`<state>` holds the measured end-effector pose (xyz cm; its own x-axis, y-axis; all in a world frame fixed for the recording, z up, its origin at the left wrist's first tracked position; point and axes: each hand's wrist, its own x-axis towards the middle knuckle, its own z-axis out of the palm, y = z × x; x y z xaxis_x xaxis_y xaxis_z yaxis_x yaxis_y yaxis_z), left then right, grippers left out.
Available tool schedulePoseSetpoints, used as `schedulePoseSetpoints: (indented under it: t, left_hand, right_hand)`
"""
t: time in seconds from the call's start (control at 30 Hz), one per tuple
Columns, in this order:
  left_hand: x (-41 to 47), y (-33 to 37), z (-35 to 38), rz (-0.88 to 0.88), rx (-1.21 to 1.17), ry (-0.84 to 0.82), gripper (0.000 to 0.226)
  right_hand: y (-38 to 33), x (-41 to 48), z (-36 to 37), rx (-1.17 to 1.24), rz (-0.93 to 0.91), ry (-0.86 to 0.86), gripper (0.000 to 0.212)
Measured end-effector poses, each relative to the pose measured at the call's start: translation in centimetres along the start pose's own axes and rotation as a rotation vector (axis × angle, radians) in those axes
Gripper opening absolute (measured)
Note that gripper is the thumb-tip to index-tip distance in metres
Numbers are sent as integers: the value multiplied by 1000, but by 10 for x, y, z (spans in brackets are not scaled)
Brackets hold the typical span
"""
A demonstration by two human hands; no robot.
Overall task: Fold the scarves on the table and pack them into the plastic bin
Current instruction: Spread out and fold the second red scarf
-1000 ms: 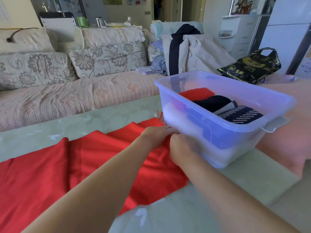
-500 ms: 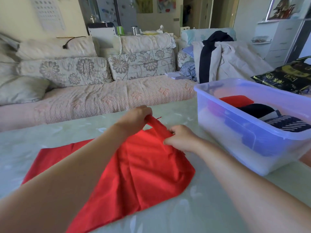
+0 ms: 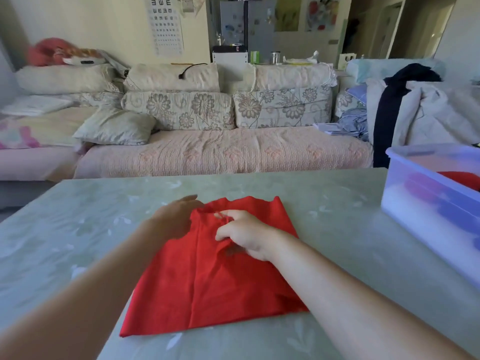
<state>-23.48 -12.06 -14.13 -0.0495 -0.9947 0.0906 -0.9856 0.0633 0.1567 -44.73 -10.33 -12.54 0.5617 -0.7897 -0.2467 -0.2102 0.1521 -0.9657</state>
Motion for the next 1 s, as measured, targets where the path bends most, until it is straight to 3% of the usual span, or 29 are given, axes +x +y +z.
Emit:
schedulePoseSetpoints:
  t: [0.1,0.17,0.27,0.43,0.6,0.73,0.87,1.0]
  left_hand:
    - [-29,-14,18,-62,-37,-48,69]
    - [-49,-15,27,-43,-123,16,67]
    - [-71,-13,40,89,-181,50,57]
    - [-89,3,41,57,-249,1,28]
    - [-108,9,45,-198,-18,-125,66]
    - [-113,20,53,-359,113,-59,66]
    - [-113,26,55,-342,87,-51,36]
    - [-115,31,49,-332,-90,115,17]
  right_hand:
    - [14,7,32,-57,105,-236,49]
    - [21,11,40,-194,102,-268,57]
    - [24,12,34,-323,17,-138,45]
    - [35,1,3,-620,-59,64,34]
    - [55,-23,-12,-1058,-54,11,31]
    - [60,-38,15,-1170,-134,-4,40]
    - [72,-40,42,-1275,-192,14,51]
    - [79,-37,50,-1298,-236,85,51]
